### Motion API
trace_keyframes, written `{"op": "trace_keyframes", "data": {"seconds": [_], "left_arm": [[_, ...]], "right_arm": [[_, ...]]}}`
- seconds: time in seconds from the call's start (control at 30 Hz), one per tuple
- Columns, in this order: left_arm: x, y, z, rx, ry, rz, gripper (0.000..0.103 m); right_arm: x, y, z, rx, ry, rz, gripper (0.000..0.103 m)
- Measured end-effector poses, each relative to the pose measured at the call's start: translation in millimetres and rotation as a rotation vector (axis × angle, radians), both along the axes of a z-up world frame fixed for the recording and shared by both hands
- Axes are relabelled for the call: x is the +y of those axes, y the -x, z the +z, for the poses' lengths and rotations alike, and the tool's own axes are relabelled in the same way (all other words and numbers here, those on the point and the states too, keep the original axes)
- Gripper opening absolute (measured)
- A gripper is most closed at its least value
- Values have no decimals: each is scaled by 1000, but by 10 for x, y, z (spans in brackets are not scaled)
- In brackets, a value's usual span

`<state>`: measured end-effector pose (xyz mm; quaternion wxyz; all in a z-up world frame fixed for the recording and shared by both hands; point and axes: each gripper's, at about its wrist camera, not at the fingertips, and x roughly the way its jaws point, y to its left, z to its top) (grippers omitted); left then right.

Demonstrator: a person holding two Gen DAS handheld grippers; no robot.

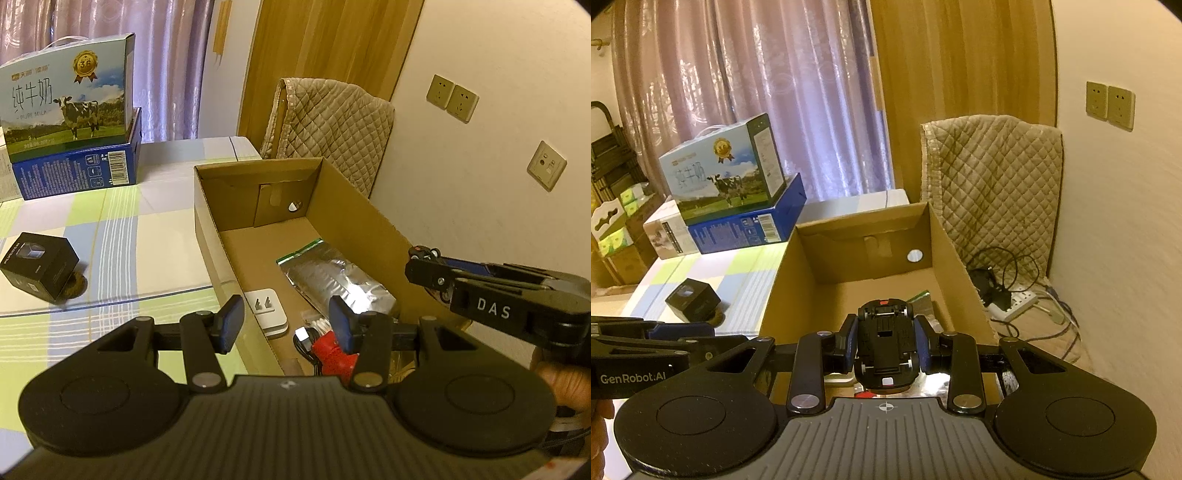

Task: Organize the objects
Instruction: 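Lower the Doraemon figure and toy car into the cardboard box and open both tools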

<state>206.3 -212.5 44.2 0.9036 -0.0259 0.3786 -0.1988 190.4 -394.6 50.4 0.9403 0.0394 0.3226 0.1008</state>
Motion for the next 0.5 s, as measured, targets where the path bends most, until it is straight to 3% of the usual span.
{"op": "trace_keyframes", "data": {"seconds": [0.17,0.2,0.23,0.27,0.3,0.5], "left_arm": [[11,17,5,0,5,4,45],[15,12,1,1,5,6,45],[18,10,-3,2,6,7,45],[23,11,-10,4,6,8,45],[33,8,-19,6,7,10,45],[185,31,-68,21,20,41,45]], "right_arm": [[-2,-51,-6,4,-40,2,29],[-16,-66,-10,9,-61,5,33],[-39,-77,-11,10,-88,3,39],[-62,-77,-6,7,-109,-7,58],[-89,-69,1,-3,-129,-19,67],[-172,-22,33,2,-141,-56,67]]}}
